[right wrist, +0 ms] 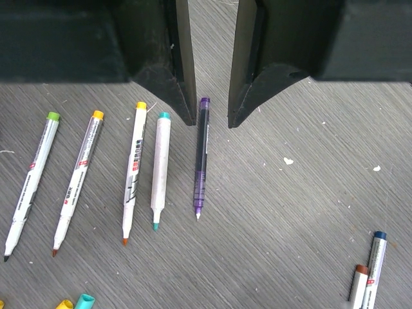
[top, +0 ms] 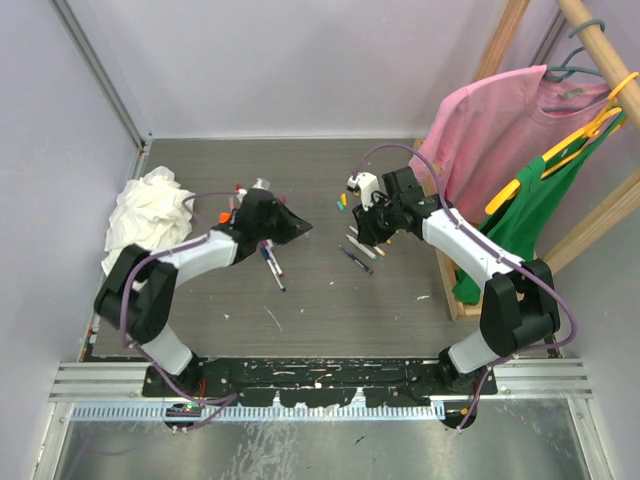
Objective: Open the pen caps
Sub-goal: Place the pen cap at the center of the board, then pick up the pen from the center of the board.
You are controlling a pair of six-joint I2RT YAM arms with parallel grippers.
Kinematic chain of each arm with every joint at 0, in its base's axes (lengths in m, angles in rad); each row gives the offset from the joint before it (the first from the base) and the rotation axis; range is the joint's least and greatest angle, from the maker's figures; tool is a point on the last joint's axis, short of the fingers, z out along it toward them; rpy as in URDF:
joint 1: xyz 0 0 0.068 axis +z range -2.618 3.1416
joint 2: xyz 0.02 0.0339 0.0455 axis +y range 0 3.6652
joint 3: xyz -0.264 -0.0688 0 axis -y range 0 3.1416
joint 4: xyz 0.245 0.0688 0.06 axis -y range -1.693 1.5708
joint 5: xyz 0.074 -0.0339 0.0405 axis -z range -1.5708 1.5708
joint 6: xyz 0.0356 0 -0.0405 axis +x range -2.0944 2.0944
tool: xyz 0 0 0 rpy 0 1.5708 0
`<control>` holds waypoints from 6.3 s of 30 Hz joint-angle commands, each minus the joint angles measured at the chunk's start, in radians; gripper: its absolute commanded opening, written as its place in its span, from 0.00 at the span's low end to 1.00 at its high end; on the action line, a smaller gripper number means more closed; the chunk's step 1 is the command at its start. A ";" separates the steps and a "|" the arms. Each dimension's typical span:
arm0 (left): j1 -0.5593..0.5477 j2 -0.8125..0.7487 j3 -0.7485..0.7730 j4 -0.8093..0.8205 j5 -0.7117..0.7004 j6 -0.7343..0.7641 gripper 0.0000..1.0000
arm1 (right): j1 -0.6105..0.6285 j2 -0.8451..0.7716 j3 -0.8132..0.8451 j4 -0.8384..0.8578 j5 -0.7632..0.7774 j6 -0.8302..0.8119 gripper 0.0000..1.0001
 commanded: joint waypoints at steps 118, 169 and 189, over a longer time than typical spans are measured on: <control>-0.083 -0.486 -0.392 -0.096 -0.264 0.111 0.94 | -0.063 -0.217 -0.088 0.117 -0.253 -0.067 0.32; -0.170 0.054 0.117 -0.606 -0.614 0.136 0.22 | -0.068 -0.218 -0.090 0.113 -0.264 -0.071 0.32; -0.169 0.073 0.090 -0.605 -0.618 0.140 0.19 | -0.068 -0.217 -0.090 0.113 -0.264 -0.071 0.32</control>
